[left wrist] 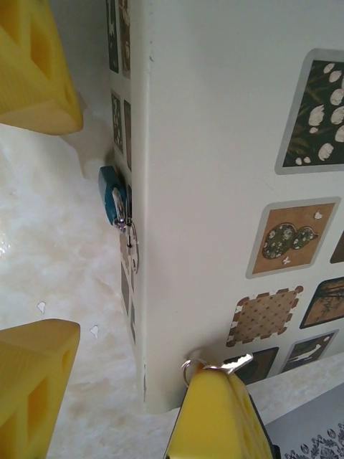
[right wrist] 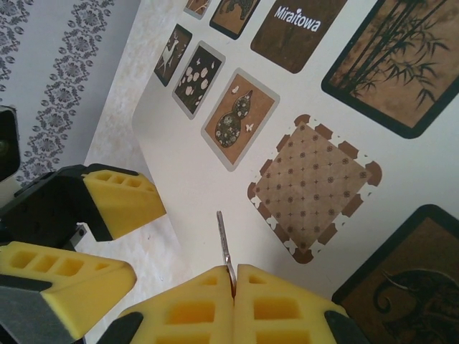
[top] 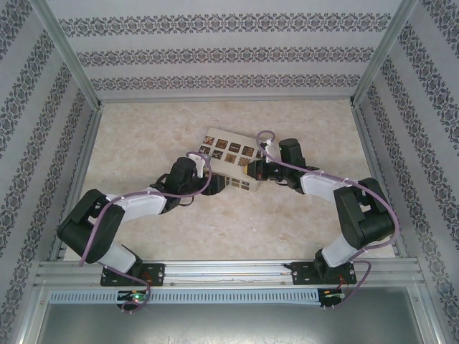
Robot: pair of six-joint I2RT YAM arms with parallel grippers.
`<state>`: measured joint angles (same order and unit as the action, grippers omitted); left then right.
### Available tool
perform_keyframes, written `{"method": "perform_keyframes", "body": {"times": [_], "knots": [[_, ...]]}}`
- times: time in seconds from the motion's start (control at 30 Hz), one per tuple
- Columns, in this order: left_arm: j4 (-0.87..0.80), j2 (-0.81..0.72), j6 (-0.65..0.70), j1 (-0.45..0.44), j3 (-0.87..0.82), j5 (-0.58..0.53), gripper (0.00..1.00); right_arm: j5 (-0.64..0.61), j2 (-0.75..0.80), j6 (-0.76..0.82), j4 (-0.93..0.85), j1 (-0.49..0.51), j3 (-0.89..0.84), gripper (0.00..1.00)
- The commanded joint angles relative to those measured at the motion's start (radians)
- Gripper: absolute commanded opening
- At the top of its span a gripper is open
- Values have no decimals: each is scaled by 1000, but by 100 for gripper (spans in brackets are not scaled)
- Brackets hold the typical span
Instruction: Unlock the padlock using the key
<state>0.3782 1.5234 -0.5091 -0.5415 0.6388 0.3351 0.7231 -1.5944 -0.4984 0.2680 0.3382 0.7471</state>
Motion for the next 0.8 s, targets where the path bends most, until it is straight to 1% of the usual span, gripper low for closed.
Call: {"method": "perform_keyframes", "body": {"times": [0.0,0.3,0.53,0.77], "knots": [[61,31,-11,19,13,37,67,-27,-47,-8,-50,19,-37,0],[94,154,-3,21,55,90,65,-31,-58,-7,-49,16,-29,0],[132,204,12,16,74,59,64,-34,-55,-10,-47,17,-31,0],[167,274,2,-4,108,64,61,-39,-56,-12,-45,18,-28,0]]}}
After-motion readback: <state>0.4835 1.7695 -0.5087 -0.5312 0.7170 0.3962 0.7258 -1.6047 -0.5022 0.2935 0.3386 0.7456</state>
